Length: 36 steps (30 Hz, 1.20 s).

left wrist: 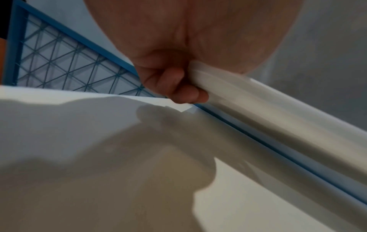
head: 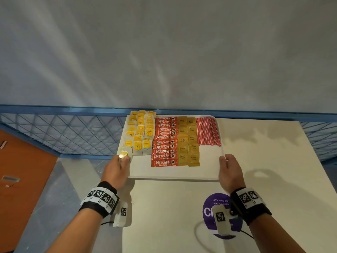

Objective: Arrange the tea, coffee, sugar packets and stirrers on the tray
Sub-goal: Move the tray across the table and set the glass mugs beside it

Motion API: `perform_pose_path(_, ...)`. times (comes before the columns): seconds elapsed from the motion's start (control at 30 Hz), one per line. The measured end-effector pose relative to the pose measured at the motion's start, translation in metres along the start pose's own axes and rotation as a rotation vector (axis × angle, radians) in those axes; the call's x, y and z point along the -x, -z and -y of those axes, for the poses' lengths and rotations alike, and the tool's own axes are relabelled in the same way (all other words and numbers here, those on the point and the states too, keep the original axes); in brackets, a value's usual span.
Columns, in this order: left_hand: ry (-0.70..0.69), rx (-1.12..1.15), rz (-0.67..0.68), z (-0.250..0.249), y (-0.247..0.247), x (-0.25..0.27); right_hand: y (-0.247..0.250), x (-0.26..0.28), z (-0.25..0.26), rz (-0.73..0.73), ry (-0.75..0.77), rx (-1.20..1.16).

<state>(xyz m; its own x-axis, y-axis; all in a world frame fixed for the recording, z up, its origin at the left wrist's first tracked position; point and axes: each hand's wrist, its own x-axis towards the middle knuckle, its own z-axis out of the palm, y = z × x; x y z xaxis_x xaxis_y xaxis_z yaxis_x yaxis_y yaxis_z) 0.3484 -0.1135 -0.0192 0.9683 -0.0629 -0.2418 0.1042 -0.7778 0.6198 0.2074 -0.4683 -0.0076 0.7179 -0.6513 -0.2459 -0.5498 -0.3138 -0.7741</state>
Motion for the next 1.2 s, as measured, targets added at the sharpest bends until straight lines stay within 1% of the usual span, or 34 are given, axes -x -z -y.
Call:
perform_pose_path(0.2,-0.018,-0.015,0.008,0.005,-0.013,-0.006,-0.009,-0.015,-0.010,0.003,0.019,0.009)
perform_pose_path(0.33,-0.009,-0.006,0.001,0.002,-0.010,-0.007,-0.015,-0.021,-0.017,0.017,0.025,0.028)
perform_pose_path(0.43,-0.026,-0.003,0.027,-0.005,-0.004,-0.008,-0.018,-0.024,-0.022,0.028,0.045,0.068)
perform_pose_path(0.53,-0.050,-0.043,0.058,0.001,0.000,-0.013,-0.018,-0.028,-0.025,0.017,0.077,0.113)
perform_pose_path(0.63,-0.023,-0.119,0.130,0.010,0.003,-0.017,-0.016,-0.032,-0.025,0.015,0.113,0.195)
perform_pose_path(0.7,-0.014,-0.163,0.158,0.011,0.003,-0.017,-0.014,-0.032,-0.024,0.046,0.124,0.239)
perform_pose_path(0.9,0.028,-0.260,0.185,0.003,0.002,-0.007,-0.011,-0.019,-0.027,0.083,0.165,0.286)
perform_pose_path(0.97,0.032,-0.269,0.193,0.005,0.002,-0.005,-0.008,-0.013,-0.028,0.103,0.212,0.337)
perform_pose_path(1.07,-0.008,-0.225,0.204,0.010,0.003,-0.004,-0.005,-0.006,-0.034,0.125,0.318,0.403)
perform_pose_path(1.2,-0.018,-0.210,0.204,0.014,0.003,-0.004,-0.003,-0.003,-0.036,0.150,0.347,0.424)
